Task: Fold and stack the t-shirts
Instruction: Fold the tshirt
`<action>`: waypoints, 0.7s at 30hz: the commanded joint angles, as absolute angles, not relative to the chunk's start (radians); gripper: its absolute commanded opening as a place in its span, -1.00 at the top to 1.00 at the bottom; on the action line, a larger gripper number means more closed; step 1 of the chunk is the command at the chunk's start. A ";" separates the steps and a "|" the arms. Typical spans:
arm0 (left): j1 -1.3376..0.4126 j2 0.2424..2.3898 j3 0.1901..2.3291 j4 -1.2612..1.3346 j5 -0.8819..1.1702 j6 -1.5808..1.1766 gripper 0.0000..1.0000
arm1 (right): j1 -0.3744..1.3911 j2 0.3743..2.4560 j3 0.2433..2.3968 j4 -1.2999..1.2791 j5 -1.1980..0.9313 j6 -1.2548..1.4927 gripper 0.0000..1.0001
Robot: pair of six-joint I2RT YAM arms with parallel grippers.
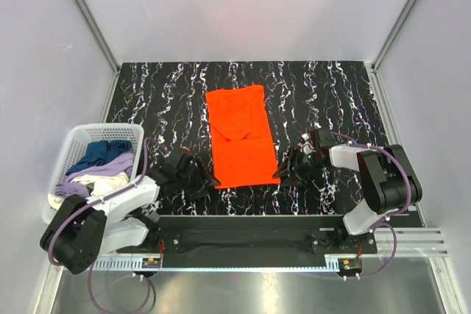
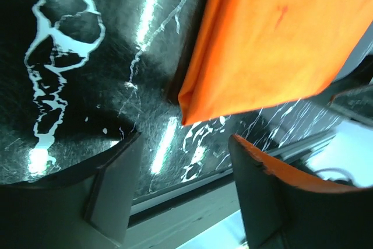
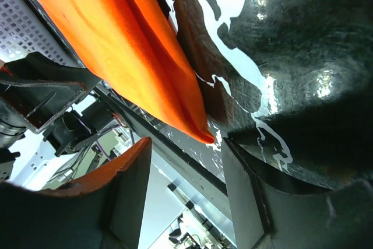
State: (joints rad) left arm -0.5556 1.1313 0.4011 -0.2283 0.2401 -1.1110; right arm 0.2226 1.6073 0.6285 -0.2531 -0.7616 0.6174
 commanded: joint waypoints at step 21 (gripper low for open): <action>-0.558 1.243 0.301 -0.138 0.169 -1.374 -0.05 | 0.222 1.666 0.609 -0.195 -0.666 0.607 -0.06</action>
